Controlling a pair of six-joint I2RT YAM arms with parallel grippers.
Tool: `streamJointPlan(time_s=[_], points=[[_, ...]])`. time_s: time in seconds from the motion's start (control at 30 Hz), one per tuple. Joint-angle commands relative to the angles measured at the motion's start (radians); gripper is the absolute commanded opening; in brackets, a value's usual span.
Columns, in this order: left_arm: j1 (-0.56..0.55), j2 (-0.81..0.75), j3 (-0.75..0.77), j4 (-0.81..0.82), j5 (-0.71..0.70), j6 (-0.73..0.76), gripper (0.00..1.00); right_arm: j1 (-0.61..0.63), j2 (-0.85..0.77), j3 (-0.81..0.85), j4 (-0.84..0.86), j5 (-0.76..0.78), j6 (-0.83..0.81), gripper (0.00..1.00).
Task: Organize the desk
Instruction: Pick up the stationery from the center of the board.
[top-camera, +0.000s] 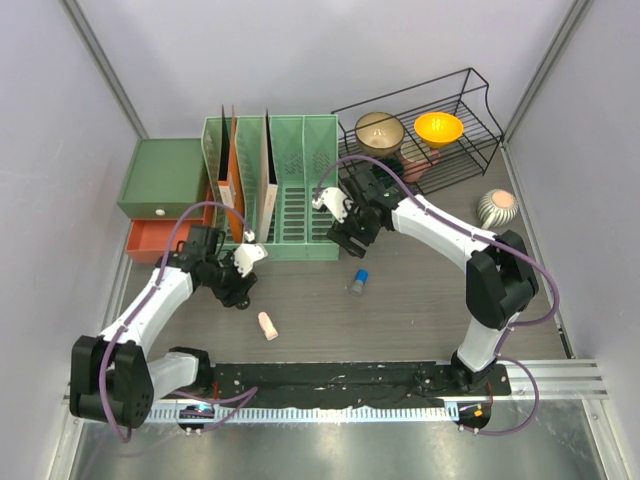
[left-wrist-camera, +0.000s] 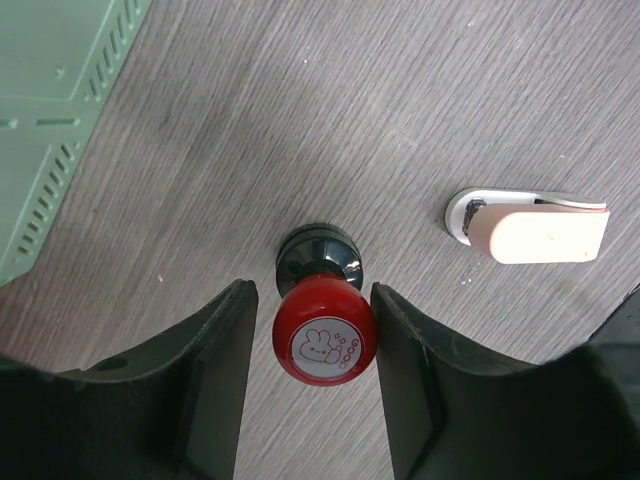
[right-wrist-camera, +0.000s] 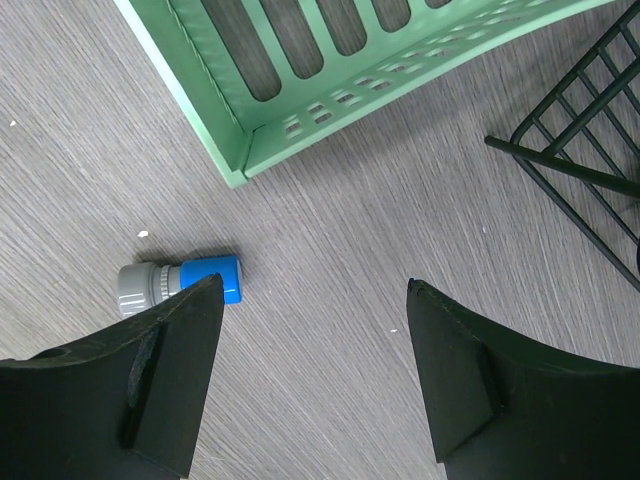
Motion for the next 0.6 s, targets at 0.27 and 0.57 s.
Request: streamJointPlan(time_s=[0.27, 0.57], points=[[-0.006, -0.048, -0.007, 0.003, -0.013, -0.015, 0.32, -0.006, -0.003, 0.043, 0.004, 0.001, -0.004, 0.78], [-0.007, -0.127, 0.073, -0.124, 0.081, -0.031, 0.12, -0.008, -0.003, 0.043, 0.002, 0.002, -0.004, 0.78]])
